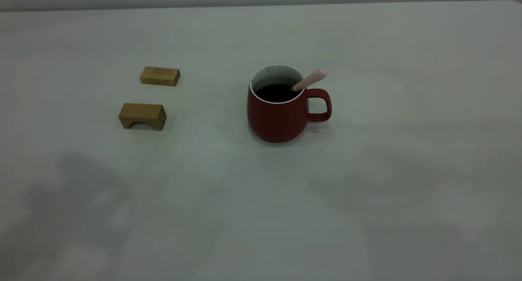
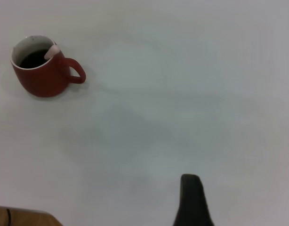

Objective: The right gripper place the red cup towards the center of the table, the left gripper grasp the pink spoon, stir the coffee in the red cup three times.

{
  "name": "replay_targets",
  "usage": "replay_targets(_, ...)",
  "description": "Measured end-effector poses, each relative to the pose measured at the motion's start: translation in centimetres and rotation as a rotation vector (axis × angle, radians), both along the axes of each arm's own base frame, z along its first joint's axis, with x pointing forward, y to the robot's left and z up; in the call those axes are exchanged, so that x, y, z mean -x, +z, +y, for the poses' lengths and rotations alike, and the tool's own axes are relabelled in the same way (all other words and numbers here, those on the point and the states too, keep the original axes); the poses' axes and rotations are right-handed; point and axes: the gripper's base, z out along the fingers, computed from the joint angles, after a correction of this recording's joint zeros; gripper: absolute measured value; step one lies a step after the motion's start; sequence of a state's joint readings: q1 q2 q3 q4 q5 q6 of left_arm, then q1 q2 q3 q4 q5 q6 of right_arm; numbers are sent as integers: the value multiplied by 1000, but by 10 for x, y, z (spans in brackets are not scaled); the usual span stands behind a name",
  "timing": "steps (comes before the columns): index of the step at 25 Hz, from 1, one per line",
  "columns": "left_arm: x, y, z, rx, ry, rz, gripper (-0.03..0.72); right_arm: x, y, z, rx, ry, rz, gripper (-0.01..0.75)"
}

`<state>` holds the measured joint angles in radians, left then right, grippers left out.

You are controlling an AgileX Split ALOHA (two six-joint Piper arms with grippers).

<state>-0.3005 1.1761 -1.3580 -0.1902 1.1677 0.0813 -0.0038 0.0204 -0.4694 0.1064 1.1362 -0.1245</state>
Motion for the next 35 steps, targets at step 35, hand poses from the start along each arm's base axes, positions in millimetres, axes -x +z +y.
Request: replay_targets(35,211,-151,89,-82,567,-375,403,0,0,0,0,0,0,591)
